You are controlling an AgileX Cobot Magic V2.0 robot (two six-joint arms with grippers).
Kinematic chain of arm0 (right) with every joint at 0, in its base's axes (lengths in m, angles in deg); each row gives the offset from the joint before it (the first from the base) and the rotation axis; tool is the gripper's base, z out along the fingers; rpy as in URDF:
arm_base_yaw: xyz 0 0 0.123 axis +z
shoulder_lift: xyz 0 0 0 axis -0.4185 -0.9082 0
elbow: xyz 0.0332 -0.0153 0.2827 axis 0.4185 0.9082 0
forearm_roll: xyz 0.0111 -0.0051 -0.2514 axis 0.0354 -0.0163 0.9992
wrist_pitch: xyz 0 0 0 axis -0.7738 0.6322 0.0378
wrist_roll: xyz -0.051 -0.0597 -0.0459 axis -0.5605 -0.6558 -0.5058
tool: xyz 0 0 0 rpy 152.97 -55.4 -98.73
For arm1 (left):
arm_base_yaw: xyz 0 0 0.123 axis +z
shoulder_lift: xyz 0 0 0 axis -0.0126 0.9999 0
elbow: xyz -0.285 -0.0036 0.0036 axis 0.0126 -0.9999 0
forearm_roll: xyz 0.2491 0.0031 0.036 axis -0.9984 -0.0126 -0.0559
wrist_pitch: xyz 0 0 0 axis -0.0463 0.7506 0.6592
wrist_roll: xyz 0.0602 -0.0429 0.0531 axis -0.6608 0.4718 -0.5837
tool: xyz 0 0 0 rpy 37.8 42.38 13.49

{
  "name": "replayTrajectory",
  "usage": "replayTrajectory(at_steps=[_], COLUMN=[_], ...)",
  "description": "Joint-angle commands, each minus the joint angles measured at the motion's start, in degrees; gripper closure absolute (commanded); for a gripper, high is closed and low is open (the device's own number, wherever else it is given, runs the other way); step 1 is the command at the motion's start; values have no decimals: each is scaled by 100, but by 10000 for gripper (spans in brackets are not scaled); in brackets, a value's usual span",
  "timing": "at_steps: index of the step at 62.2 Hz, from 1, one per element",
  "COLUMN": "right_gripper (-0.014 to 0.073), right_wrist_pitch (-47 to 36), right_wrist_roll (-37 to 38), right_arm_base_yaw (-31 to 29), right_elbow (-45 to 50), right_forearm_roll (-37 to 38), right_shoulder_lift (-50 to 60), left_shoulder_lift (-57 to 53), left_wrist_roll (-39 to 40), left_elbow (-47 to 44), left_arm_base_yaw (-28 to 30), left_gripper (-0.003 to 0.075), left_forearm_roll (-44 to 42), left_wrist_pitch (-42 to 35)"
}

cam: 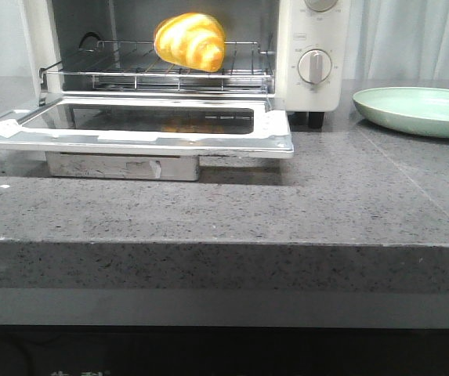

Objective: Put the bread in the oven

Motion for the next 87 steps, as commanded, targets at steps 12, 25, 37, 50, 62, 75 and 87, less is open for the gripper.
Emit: replayTrajectory(at_steps=[12,25,37,50,62,75,87], right_gripper=[713,713,713,713,713,713,713], right_wrist_pitch=[-378,-378,-378,-378,-378,-378,-380], right_wrist_roll=[-50,-50,-50,-50,-50,-50,-50], right_arm_base_yaw=[-32,-32,-32,-32,-32,-32,-32], right_elbow=[-128,-128,-128,-128,-128,-128,-128], right_forearm_roll=[47,47,47,47,47,47,47], right_shoulder_lift=[-10,-10,-10,-10,-10,-10,-19], left_shoulder_lift=[-55,-747,-2037,-3539,-4550,-5068,-5047], left_wrist_roll=[63,78,90,90,-72,-338,-353], left_elbow=[72,-852,-2322,-4241,-5487,-6379,-6396], left_arm_base_yaw=[37,726,1844,2555,2816,2827,2827], left_gripper=[738,738,738,738,738,738,738], left_forearm_roll=[-36,147,1170,1827,1815,1807,1706], left_wrist_pitch=[-385,-976,-1793,-3296,-4239,-5252,-5157])
